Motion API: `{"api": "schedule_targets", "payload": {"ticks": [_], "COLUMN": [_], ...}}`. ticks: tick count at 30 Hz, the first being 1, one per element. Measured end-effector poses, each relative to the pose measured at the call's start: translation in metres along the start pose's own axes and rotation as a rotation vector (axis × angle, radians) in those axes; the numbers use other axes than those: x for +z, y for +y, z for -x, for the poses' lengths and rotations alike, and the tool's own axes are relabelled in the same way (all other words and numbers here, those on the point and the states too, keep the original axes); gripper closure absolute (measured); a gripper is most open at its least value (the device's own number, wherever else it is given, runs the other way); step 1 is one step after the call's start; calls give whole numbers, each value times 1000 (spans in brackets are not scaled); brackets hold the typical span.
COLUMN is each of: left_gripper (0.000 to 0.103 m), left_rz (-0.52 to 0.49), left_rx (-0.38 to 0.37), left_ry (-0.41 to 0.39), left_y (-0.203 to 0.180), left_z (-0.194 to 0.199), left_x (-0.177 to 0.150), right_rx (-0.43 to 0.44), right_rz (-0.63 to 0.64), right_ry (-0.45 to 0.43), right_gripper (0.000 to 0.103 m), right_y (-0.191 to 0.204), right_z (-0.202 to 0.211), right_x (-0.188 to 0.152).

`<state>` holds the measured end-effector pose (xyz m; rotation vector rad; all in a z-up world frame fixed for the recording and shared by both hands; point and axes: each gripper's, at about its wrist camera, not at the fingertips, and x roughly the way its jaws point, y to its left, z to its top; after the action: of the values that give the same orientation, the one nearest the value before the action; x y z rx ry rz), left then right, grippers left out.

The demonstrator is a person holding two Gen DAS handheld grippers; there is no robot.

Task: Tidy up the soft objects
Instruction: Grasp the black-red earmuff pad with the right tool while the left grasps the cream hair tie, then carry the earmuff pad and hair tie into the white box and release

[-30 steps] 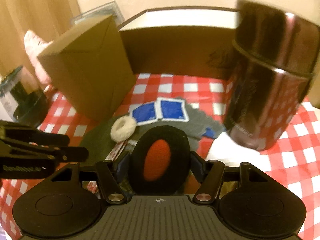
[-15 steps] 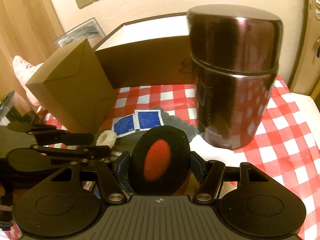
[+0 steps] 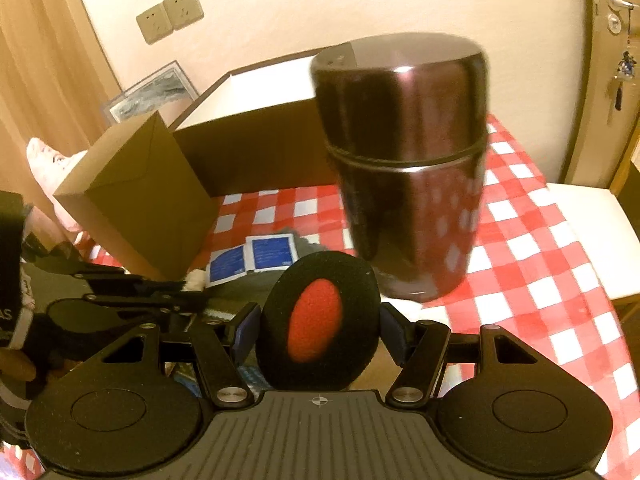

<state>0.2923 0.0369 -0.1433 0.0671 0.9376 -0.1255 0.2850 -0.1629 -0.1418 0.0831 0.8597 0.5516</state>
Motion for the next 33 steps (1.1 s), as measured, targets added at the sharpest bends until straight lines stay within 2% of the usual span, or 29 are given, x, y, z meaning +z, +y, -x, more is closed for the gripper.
{"api": "schedule_targets", "payload": {"ticks": [8,18,27,33], "left_gripper": [92,92,92,92], "left_rz": [53,100,121,155], "left_rx": [-19,-30,9,47], "left_ry": [-43,-94,-150,-213], "left_y": [-13,-33,-43,-31], "left_z": [29,42,38,34], "left_x": [10,44,85,123], "right_rx": [-23,-76,-71,0], "right_rz": [3,19,64,89], "right_ry": [-9,-24,-81,-132], "right_gripper": [40,40,40,40], "right_y": [-35,-95,-150,-173], "right_z": [26,44,42,27], "right_x": [1,19,72,123]}}
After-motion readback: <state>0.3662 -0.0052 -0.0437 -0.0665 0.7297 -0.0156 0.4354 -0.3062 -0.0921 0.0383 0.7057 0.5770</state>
